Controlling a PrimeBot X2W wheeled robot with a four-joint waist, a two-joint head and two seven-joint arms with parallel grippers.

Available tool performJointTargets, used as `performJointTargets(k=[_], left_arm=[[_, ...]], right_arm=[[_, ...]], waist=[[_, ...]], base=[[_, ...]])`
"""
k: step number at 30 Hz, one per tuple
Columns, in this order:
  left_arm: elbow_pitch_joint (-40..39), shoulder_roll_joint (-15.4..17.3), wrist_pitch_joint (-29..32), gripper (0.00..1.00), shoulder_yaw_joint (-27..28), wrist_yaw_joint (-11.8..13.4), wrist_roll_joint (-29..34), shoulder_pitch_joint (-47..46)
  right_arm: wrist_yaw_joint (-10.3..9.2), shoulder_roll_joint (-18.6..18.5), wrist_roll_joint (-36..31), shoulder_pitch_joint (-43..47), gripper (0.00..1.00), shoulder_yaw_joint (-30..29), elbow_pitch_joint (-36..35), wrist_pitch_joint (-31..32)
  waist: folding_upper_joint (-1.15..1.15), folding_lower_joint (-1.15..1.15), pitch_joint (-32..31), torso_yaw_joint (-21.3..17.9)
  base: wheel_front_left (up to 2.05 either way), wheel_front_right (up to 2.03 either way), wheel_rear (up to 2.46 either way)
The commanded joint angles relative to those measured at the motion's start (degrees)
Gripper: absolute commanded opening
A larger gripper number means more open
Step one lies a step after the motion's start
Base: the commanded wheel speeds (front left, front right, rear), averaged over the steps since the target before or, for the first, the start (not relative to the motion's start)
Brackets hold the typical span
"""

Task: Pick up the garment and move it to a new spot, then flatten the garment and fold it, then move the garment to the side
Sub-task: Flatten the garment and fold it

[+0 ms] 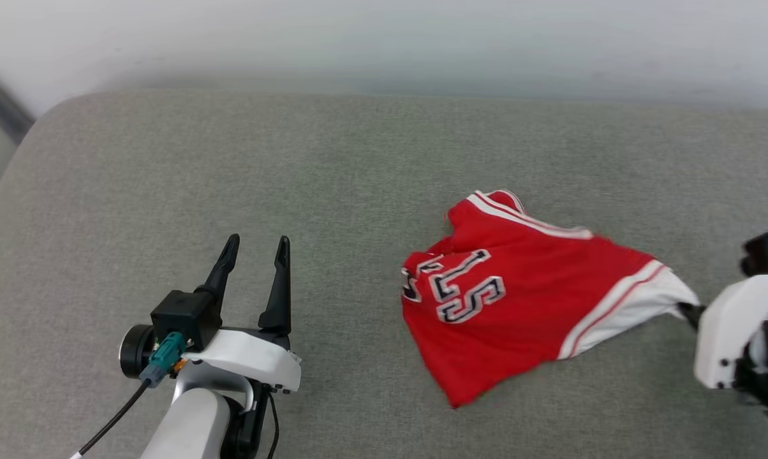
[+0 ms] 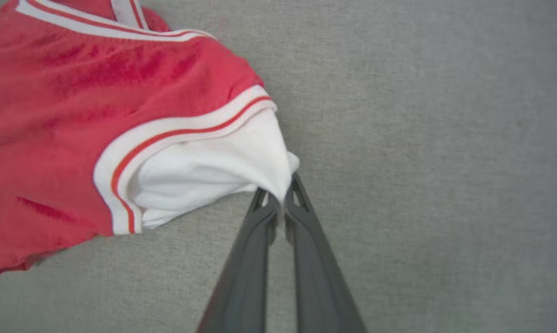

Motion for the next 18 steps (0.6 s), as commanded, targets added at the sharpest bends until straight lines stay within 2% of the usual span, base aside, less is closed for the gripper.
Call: performJointTargets(k=[1,6,11,12,13,14,18], left_arm=[[-0.15,0.24,-0.33,1.00,0.30,0.16,0.29,0.77],[-0.33,0.36,-0.32,1.00,0.36,0.15,0.30,0.82],[-0.19,0.38,-0.32,1.00,0.14,0.19,0.27,0.88],[-0.20,0.35,-0.33,1.00,0.15,0.27,0.23,0.86],[-0.21,0.38,-0.33,1.00,0.18,0.31,0.19,0.87],[-0.22,0.44,-0.33,1.00,0.24,0.38,0.15,0.89],[-0.13,0.96,-0.34,1.00,0.61,0.47,-0.17,1.22]], right_arm=[[-0.04,-1.01,-1.09,-0.61,0.00,-2.72,0.46,0.41],[-0.04,-0.96,-2.98,2.14,0.00,-13.68,4.26,1.96],[-0.03,1.90,-4.22,4.74,0.00,-19.58,11.09,0.73],[-0.03,2.61,-4.02,4.71,0.31,-19.90,12.33,0.00],[-0.03,3.61,-3.56,4.63,0.92,-20.02,13.41,-1.39],[-0.03,4.05,-3.52,4.52,1.00,-19.65,13.95,-3.14],[-0.03,4.41,-2.81,4.24,1.00,-18.90,14.44,-11.00]], waist=[[0.00,-0.01,-0.54,-1.06],[0.00,-0.01,-0.29,-1.75],[0.00,-0.01,0.31,-1.96],[0.00,-0.01,0.48,-2.03],[0.00,-0.01,0.57,-2.12],[0.00,-0.01,0.62,-2.22],[0.00,-0.01,0.34,-2.82]], base=[[0.00,0.00,0.00],[0.00,0.00,0.00],[0.00,0.00,0.00],[0.00,0.00,0.00],[0.00,0.00,0.00],[0.00,0.00,0.00],[0.00,0.00,0.00]])
